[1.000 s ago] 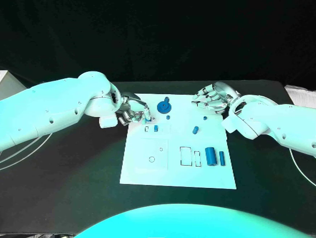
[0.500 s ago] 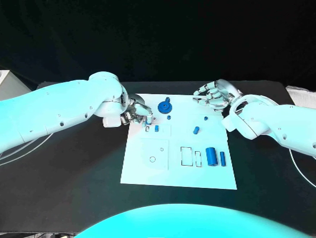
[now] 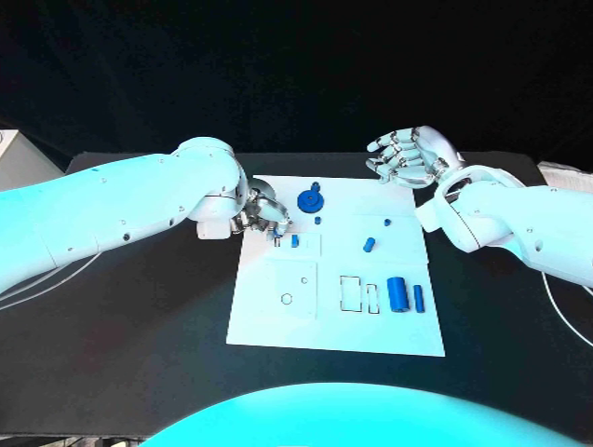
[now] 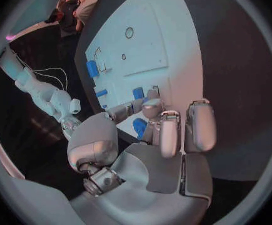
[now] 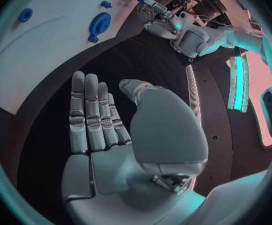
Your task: Assemble the parts on the task board
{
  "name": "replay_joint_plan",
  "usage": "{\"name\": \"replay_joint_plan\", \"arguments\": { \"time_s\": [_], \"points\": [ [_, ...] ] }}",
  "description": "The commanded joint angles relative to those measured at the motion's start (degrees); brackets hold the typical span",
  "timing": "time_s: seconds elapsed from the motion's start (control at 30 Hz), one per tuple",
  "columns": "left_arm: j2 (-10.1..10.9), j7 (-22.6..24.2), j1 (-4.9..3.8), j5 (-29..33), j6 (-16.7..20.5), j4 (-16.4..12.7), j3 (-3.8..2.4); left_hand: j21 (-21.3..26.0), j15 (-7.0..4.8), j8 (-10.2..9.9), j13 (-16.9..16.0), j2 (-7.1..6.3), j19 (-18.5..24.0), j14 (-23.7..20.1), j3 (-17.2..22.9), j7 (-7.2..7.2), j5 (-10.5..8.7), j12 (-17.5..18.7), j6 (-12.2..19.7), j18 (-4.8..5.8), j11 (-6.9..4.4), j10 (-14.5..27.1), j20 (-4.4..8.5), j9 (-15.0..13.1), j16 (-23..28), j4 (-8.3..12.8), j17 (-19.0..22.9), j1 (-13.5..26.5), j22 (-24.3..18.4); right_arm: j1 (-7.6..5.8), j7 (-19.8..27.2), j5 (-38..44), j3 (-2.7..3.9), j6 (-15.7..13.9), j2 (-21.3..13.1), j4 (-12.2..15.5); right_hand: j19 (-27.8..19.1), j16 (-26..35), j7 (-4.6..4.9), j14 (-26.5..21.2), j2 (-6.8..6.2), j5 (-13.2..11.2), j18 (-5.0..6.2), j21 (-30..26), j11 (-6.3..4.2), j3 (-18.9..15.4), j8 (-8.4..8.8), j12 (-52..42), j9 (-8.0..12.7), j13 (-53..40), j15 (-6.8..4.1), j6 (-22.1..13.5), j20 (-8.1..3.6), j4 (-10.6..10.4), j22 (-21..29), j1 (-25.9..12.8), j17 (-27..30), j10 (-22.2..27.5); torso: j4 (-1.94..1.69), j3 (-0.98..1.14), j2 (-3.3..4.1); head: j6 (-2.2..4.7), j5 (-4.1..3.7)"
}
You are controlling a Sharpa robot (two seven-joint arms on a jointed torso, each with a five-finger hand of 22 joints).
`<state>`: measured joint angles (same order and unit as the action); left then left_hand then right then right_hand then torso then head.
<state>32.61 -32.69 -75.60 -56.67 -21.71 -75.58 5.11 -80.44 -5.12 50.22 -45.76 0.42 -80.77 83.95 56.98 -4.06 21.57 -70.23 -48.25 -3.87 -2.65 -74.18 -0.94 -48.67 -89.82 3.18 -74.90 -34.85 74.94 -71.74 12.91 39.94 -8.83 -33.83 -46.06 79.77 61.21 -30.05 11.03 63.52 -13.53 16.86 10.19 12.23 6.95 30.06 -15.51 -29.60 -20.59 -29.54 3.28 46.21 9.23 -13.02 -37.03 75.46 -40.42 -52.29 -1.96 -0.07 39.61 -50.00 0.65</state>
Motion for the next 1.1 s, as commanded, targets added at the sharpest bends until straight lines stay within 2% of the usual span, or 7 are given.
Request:
{"name": "replay_joint_plan", "arguments": {
  "time_s": [0.03,0.17,0.27,0.43,0.7,0.93,1.1],
  "points": [
    [-0.5,-0.8,-0.29,1.9,-5.0,0.6,0.02,-0.3,-0.41,-0.4,-0.1,0.73,-0.3,6.1,8.7,2.87,6.29,-0.3,-3.4,0.42,-0.12,-0.6,0.12,-0.1,-0.2,9.2,-15.1,-0.1,5.8,-0.37,4.6,-2.6,0.02,-1.4,0.3,-0.4,-0.7,5.5,0.79,-1.2,-0.1,0.2,0.18,-3.7,0.84,0.2,-0.27,4.0,0.0,6.6,1.0,-0.3,0.96,1.0,4.4,-0.8,3.0,-1.1,0.02,0.02,0.01,0.0,0.02],
    [-1.1,-1.2,-0.47,3.9,-7.9,1.8,0.17,-0.3,-0.44,-0.6,-0.2,0.79,-0.4,6.1,8.6,2.92,6.9,-0.3,-3.6,0.44,-0.16,-0.7,0.14,-0.3,-0.2,9.3,-15.1,-0.1,5.9,-1.01,5.7,-3.7,0.05,-1.4,0.8,-1.3,-3.4,12.2,1.64,-4.7,0.21,0.3,0.18,-8.3,2.06,0.7,0.26,7.2,0.3,12.8,2.65,-1.1,2.77,2.1,9.7,-1.2,7.2,-0.5,-0.02,0.1,0.02,0.0,0.05],
    [-1.5,-1.3,-0.53,4.7,-9.3,2.5,0.4,-0.3,-0.44,-0.6,-0.3,0.8,-0.4,6.1,8.6,2.91,6.98,-0.3,-3.6,0.45,-0.17,-0.7,0.15,-0.3,-0.2,9.3,-15.1,-0.1,5.9,-1.47,6.7,-4.7,0.14,-1.5,1.2,-1.9,-5.7,16.6,2.14,-6.4,0.6,0.4,0.19,-8.7,2.8,1.0,1.09,9.5,0.8,17.1,3.77,-1.4,3.98,3.1,13.8,-1.3,10.6,0.0,-0.05,0.11,0.05,0.0,0.04],
    [-2.0,-1.3,-0.56,5.0,-9.9,3.2,0.7,-0.3,-0.44,-0.7,-0.4,0.84,-0.4,6.1,8.5,2.93,7.16,-0.3,-3.7,0.45,-0.18,-0.7,0.15,-0.3,-0.2,9.4,-15.1,-0.2,5.9,-2.12,7.6,-6.1,0.23,-1.5,1.7,-2.7,-7.8,20.6,2.43,-7.5,1.09,0.5,0.29,-8.7,3.33,0.9,2.47,12.1,1.3,21.8,4.66,-1.3,5.02,4.3,18.8,-1.7,14.6,-0.1,0.06,0.05,0.11,0.0,0.02],
    [-2.3,-0.8,-0.55,3.5,-8.7,3.6,0.94,-0.4,-0.45,-0.8,-0.5,0.89,-0.4,6.1,8.4,2.94,7.38,-0.4,-3.8,0.46,-0.2,-0.8,0.16,-0.4,-0.2,9.4,-15.1,-0.2,5.9,-2.51,8.3,-6.9,0.3,-1.5,2.2,-3.3,-8.2,21.8,2.53,-7.5,1.32,0.5,0.29,-8.7,3.49,0.9,3.09,13.0,1.5,23.4,4.91,-1.2,5.29,4.8,20.8,-1.8,16.2,-0.3,-0.01,0.05,0.07,0.0,-0.02],
    [-2.5,0.0,-0.51,0.6,-6.1,3.5,1.05,-0.3,-0.46,-0.8,-0.3,0.9,-0.4,6.1,8.4,2.94,7.42,-0.3,-3.8,0.44,-0.2,-0.8,0.16,-0.4,-0.2,9.4,-15.1,-0.2,5.9,-2.58,8.5,-7.2,0.32,-1.2,2.5,-3.5,-9.3,23.5,2.67,-8.1,1.63,0.5,0.3,-8.7,3.75,0.7,3.83,14.5,1.8,25.4,5.25,-0.8,5.69,5.4,23.4,-2.0,18.5,-0.2,0.06,-0.03,0.06,0.0,0.0],
    [-2.4,0.4,-0.49,-0.5,-4.5,3.3,1.06,-0.3,-0.46,-0.8,-0.3,0.91,-0.4,6.1,8.4,2.94,7.43,-0.3,-3.8,0.44,-0.2,-0.8,0.16,-0.4,-0.2,9.4,-15.1,-0.2,5.9,-2.6,8.4,-7.2,0.33,-0.9,2.6,-3.7,-10.7,24.6,2.73,-8.3,1.81,0.5,0.3,-8.7,3.88,0.5,4.42,15.8,1.9,26.0,5.37,-0.7,6.03,5.7,25.5,-2.2,20.1,-0.2,0.05,0.01,0.01,0.0,-0.05]
  ]
}}
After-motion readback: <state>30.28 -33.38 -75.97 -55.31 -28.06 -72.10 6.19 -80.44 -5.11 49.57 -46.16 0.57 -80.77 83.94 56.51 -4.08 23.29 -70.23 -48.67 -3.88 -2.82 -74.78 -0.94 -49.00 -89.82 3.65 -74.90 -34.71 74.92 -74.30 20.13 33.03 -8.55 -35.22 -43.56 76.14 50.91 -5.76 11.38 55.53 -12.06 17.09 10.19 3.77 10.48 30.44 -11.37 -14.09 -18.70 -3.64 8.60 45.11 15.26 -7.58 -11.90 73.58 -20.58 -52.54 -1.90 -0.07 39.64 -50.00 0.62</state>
